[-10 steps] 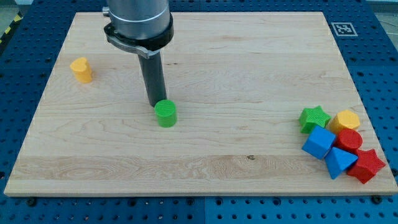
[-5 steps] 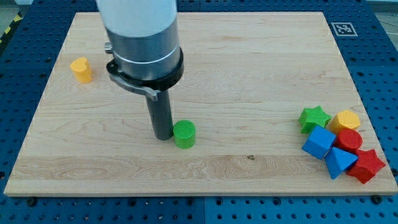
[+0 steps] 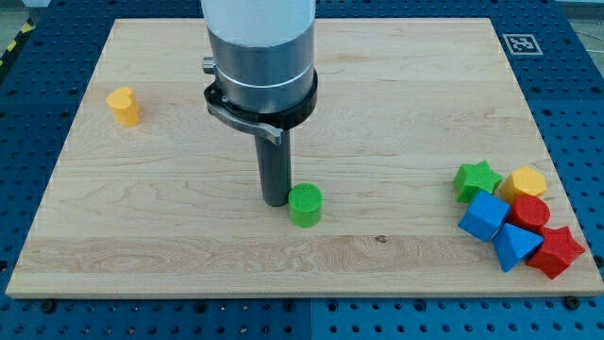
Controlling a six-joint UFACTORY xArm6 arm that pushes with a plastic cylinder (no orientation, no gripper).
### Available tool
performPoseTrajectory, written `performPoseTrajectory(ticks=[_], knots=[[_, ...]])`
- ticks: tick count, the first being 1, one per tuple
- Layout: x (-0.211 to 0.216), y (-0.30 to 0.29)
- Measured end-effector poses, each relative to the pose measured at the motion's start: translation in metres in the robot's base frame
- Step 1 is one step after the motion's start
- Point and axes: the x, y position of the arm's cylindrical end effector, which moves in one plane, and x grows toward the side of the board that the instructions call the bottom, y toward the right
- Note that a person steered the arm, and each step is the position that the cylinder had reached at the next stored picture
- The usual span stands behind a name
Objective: Move the green circle left to the blue triangle
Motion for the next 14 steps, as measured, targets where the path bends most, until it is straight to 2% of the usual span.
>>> performPoseTrajectory(ticks=[5, 10, 14], knots=[[0.015, 0.039], [0.062, 0.079], [0.058, 0.139]])
